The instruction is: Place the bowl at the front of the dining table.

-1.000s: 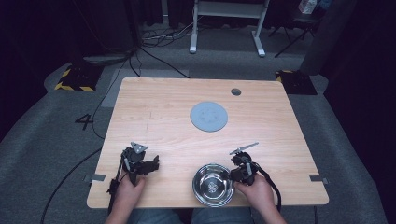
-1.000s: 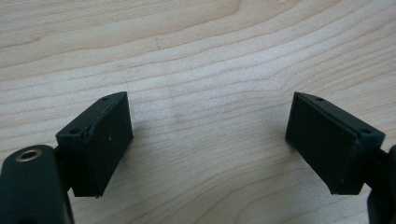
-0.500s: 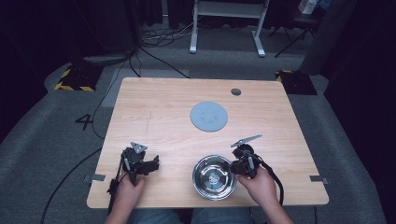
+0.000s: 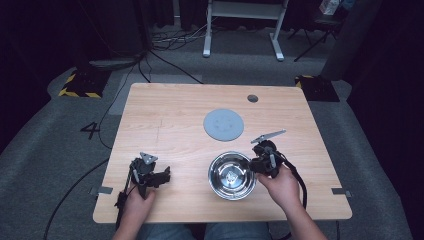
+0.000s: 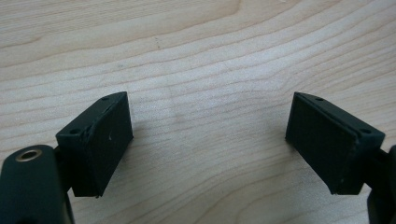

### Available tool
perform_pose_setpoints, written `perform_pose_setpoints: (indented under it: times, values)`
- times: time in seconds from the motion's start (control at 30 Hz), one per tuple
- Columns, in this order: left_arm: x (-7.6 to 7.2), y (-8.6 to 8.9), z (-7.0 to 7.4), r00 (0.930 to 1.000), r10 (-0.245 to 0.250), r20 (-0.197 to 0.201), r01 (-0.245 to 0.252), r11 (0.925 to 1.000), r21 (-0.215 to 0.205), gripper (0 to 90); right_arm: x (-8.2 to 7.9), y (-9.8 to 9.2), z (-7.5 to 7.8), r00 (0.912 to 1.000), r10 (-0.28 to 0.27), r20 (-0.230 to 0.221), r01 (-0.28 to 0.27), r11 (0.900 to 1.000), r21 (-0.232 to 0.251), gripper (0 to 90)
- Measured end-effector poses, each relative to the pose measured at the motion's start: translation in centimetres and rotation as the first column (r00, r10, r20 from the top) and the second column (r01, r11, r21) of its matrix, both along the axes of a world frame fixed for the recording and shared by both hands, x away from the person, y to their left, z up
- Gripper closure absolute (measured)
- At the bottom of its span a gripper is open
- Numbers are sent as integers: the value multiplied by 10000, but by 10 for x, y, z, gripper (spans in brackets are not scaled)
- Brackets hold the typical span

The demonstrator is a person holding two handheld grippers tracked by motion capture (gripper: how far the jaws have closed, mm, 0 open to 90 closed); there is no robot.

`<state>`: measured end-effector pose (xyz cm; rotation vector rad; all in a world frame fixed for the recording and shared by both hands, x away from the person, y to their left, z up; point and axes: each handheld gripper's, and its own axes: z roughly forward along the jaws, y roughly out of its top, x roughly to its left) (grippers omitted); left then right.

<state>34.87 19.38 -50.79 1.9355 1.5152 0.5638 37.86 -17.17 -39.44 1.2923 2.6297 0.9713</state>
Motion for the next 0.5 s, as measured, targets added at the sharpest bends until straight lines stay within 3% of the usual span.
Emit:
perform_pose_setpoints:
  times: [0.5]
  values:
    - [-2,1,0,10000,15,-13,-15,10000,29,148,32,-5,36,9967,-488,648,481,9988,120,858]
